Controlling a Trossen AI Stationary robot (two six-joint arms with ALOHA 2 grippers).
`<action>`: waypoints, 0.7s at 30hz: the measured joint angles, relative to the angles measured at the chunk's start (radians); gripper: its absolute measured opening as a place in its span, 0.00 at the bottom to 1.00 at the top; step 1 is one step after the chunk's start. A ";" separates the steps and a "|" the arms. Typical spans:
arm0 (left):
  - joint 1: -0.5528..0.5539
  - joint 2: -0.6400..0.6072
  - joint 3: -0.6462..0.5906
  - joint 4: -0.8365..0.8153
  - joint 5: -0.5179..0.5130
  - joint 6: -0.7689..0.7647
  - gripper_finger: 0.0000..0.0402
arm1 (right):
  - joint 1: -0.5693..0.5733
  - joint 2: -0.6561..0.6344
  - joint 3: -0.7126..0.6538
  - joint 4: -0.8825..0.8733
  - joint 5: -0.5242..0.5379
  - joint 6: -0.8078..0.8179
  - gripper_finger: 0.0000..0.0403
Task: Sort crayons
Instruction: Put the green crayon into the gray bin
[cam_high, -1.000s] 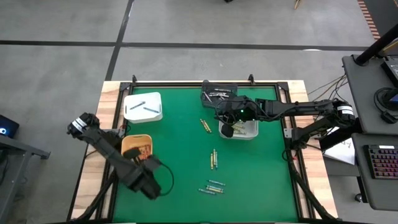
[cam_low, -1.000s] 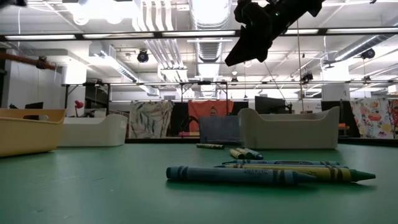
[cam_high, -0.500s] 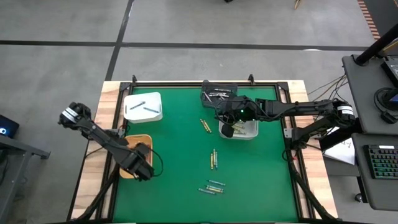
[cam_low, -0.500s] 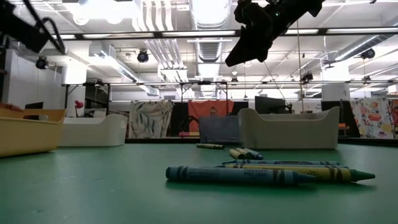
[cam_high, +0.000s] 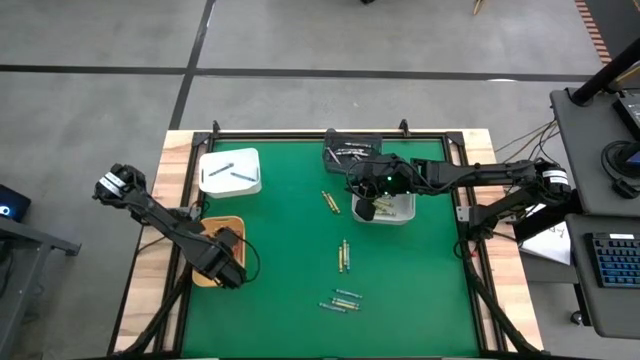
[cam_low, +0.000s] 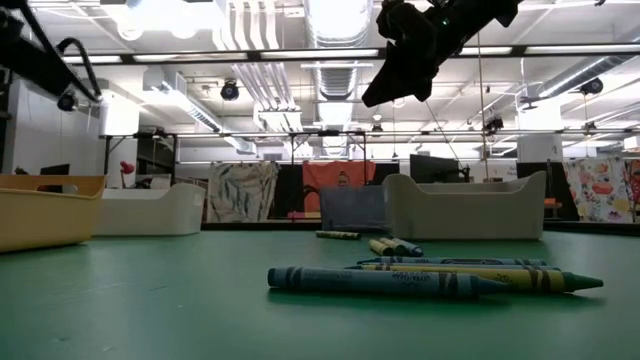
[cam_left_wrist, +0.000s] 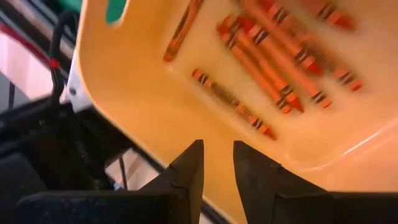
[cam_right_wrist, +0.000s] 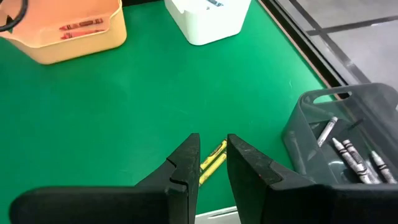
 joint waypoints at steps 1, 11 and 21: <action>-0.001 0.000 0.012 0.000 -0.020 -0.004 0.17 | 0.000 0.000 0.000 0.000 0.000 0.010 0.17; -0.003 -0.002 0.221 0.034 -0.498 0.100 0.17 | 0.002 0.048 0.100 -0.128 0.000 0.164 0.17; -0.001 -0.059 0.316 0.063 -0.807 0.367 0.07 | 0.006 0.246 0.293 -0.182 0.002 0.092 0.17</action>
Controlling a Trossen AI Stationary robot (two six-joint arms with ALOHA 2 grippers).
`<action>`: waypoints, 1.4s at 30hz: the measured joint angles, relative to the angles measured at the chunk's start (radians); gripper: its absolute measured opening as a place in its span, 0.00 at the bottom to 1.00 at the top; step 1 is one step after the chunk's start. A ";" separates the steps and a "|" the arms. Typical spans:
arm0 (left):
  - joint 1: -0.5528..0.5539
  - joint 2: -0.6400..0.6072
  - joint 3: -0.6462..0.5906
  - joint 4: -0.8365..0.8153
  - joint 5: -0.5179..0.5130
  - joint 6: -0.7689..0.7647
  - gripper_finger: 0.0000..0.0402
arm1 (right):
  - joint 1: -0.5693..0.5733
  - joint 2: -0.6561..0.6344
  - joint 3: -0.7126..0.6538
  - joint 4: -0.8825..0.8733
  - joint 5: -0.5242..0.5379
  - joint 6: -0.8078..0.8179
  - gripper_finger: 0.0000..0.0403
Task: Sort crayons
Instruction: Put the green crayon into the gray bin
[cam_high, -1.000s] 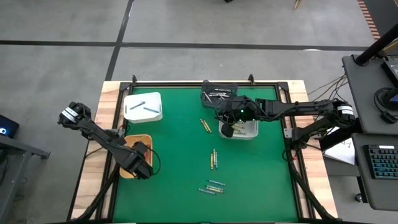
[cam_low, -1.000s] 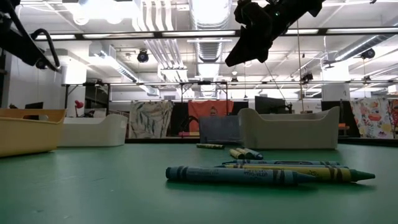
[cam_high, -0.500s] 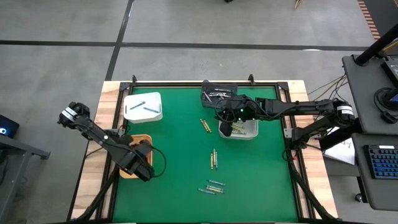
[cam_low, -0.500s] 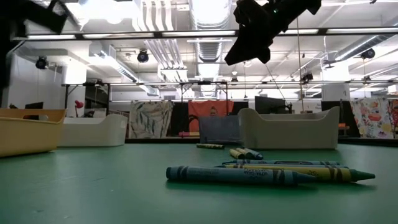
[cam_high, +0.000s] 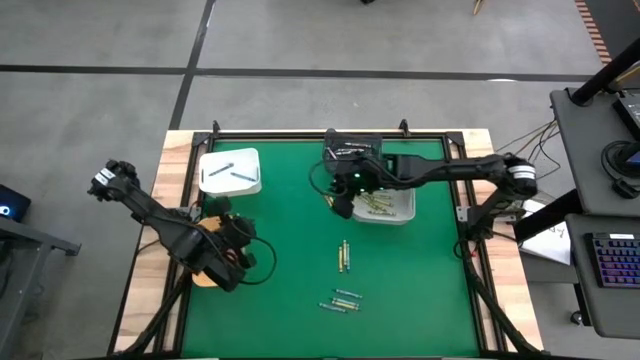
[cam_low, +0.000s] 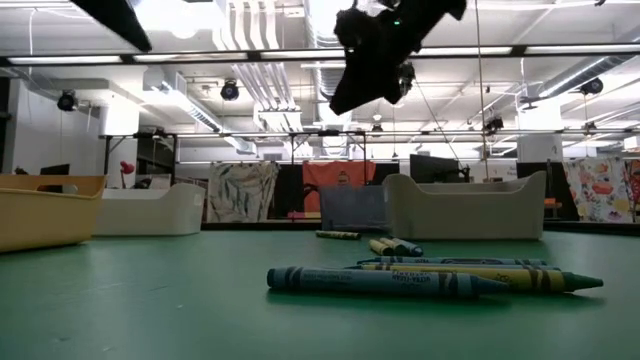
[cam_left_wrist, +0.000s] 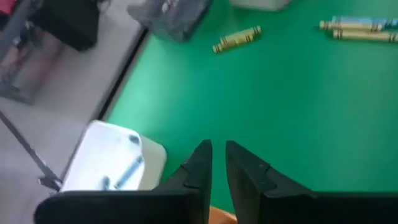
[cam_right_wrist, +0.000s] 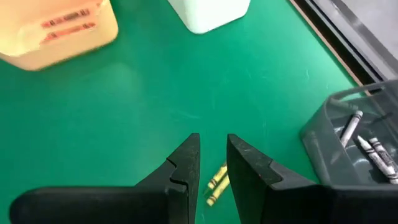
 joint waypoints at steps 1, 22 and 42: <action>0.000 -0.018 -0.009 0.003 -0.017 0.011 0.06 | 0.000 0.022 0.026 -0.018 0.004 -0.011 0.17; 0.000 -0.196 -0.105 0.107 -0.338 0.020 0.01 | -0.006 0.336 0.268 -0.172 0.013 -0.498 0.17; 0.001 -0.196 -0.107 0.104 -0.494 0.062 0.01 | -0.016 0.503 0.278 -0.141 0.138 -0.315 0.35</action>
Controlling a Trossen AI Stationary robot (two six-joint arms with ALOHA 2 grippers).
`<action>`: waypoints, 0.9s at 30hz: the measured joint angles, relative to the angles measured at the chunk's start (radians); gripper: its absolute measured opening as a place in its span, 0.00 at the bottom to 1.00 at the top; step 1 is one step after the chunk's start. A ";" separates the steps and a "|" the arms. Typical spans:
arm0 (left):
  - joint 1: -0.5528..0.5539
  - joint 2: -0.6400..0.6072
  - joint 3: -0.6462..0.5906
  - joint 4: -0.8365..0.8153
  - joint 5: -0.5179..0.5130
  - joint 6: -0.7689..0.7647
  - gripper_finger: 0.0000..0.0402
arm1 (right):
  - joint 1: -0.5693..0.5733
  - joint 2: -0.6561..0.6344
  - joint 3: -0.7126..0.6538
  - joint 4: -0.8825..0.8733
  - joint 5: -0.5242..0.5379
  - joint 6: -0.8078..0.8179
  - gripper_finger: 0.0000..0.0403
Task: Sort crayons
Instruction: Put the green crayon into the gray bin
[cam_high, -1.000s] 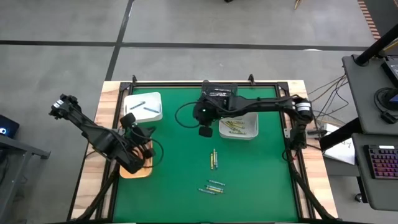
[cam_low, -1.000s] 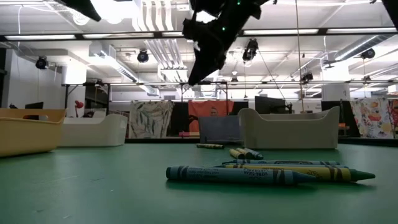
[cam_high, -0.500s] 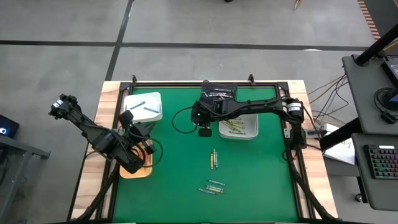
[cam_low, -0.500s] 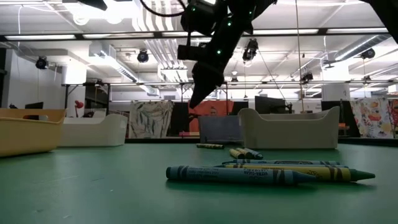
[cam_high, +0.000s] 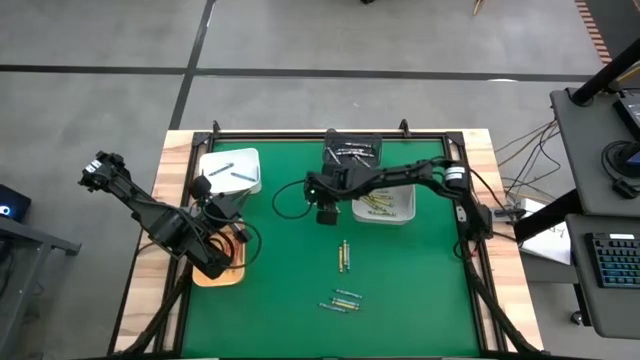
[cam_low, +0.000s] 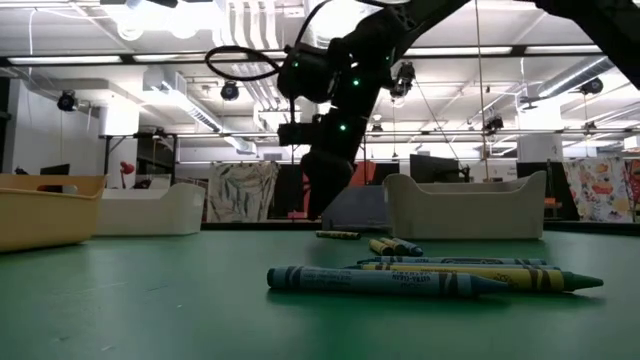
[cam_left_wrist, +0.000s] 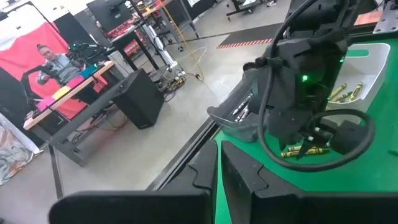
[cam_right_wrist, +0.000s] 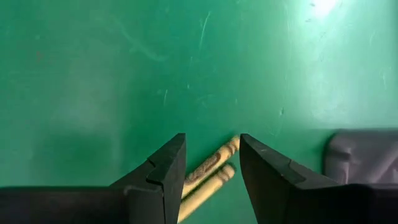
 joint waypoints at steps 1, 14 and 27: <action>0.000 0.000 0.000 0.000 0.000 0.000 0.01 | -0.004 0.003 0.002 0.004 0.000 0.008 0.35; 0.000 0.000 0.000 0.000 0.001 0.002 0.01 | -0.042 0.047 0.005 -0.007 -0.010 0.118 0.34; 0.000 0.000 0.000 -0.003 0.002 0.010 0.01 | -0.035 0.057 0.005 -0.012 -0.106 0.140 0.27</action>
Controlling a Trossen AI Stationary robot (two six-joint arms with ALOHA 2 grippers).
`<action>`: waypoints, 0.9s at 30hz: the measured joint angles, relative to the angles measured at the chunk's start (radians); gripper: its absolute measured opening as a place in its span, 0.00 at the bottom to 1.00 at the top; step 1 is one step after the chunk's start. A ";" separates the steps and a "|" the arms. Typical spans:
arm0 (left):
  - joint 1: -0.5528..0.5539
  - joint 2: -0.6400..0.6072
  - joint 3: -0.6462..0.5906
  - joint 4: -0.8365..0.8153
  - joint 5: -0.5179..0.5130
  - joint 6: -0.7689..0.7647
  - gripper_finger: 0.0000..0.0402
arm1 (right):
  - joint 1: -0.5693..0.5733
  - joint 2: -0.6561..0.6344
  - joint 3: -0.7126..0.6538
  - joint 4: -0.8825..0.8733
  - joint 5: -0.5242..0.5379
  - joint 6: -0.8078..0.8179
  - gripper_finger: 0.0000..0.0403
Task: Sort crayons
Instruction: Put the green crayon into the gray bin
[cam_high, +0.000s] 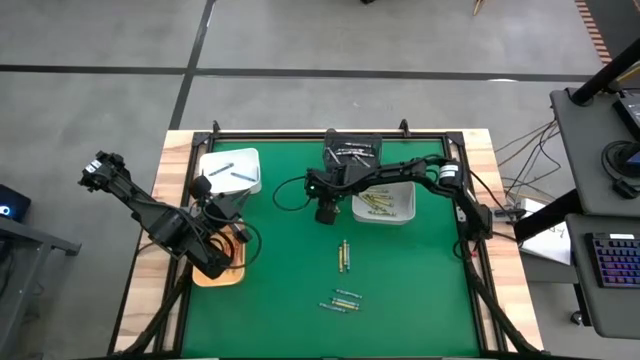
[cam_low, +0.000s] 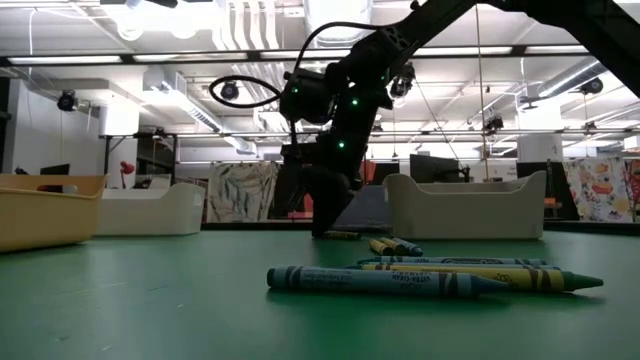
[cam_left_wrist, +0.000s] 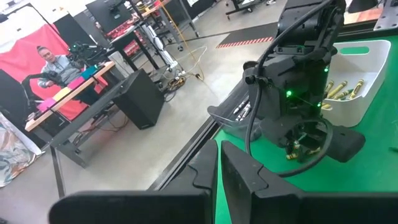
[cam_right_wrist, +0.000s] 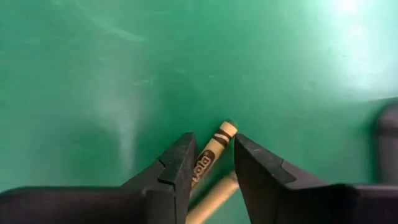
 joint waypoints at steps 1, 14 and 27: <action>0.000 0.000 0.000 0.000 0.000 0.003 0.01 | 0.000 0.000 0.000 0.000 -0.031 0.007 0.26; 0.000 0.000 0.000 0.002 0.000 0.011 0.01 | 0.047 0.000 0.000 0.007 -0.106 0.034 0.11; 0.000 0.000 0.000 0.006 0.000 0.015 0.01 | 0.071 -0.030 -0.001 0.035 -0.215 0.037 0.02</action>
